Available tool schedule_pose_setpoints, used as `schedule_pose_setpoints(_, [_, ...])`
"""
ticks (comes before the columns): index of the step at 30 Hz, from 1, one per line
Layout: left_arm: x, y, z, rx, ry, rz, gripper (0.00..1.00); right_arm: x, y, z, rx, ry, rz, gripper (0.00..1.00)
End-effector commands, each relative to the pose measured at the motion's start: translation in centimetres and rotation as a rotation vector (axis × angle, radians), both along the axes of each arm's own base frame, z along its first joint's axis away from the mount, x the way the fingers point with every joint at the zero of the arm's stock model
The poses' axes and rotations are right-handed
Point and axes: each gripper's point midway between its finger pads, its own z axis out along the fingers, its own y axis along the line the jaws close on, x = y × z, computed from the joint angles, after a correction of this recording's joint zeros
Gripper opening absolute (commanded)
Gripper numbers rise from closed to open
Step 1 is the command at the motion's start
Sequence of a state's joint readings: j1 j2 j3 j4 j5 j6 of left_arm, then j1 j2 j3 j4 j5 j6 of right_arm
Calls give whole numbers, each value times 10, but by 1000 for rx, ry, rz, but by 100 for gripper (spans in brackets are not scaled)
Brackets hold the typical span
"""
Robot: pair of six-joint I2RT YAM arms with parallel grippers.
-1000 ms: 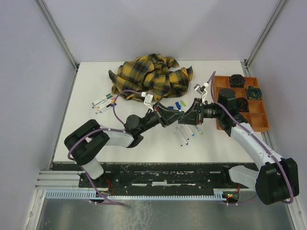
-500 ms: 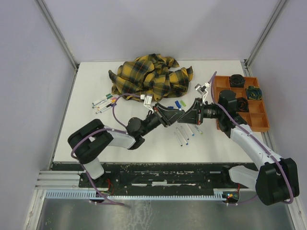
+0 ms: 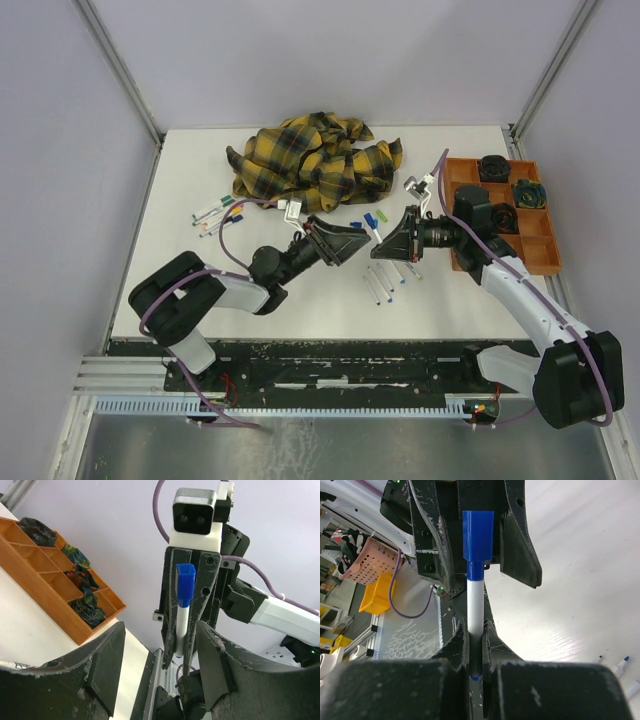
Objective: Open the pen caps
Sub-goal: Open the pen cap from the pen.
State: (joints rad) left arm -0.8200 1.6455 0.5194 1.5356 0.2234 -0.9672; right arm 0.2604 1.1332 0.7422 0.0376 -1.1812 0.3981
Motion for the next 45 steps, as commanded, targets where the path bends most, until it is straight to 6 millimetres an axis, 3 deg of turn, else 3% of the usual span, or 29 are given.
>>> schedule_pose_setpoints(1, [-22, 13, 56, -159, -126, -54, 65, 3, 0, 14, -7, -81, 2, 0])
schedule_pose_setpoints(9, [-6, 6, 59, -131, -72, -21, 63, 2, -1, 9, -29, -85, 9, 0])
schedule_pose_setpoints(17, [4, -7, 58, -89, -27, -26, 49, -2, 0, 3, -73, -120, 21, 0])
schedule_pose_setpoints(21, [4, -11, 56, -79, -13, -47, 36, -2, -1, 3, -86, -142, 19, 0])
schedule_pose_setpoints(22, [4, -12, 56, -74, -19, -58, 19, -3, -1, 1, -97, -152, 19, 0])
schedule_pose_setpoints(23, [4, -12, 58, -76, -24, -60, 8, -3, -1, 0, -102, -155, 17, 0])
schedule_pose_setpoints(24, [4, -11, 60, -80, -29, -59, 4, -3, -1, 0, -105, -157, 19, 0])
schedule_pose_setpoints(26, [8, -6, 67, -89, -43, -50, 3, -4, -1, -1, -111, -162, 22, 0])
schedule_pose_setpoints(31, [40, 28, 104, -165, -109, 71, 3, -3, -2, -7, -126, -160, 19, 0])
schedule_pose_setpoints(37, [84, 84, 180, -282, -249, 310, 3, -1, -2, -19, -164, -160, 16, 0])
schedule_pose_setpoints(41, [93, 108, 223, -346, -323, 389, 3, 2, -2, -27, -191, -133, 13, 0])
schedule_pose_setpoints(45, [91, 126, 244, -367, -365, 461, 3, 5, -4, -31, -211, -123, 4, 0])
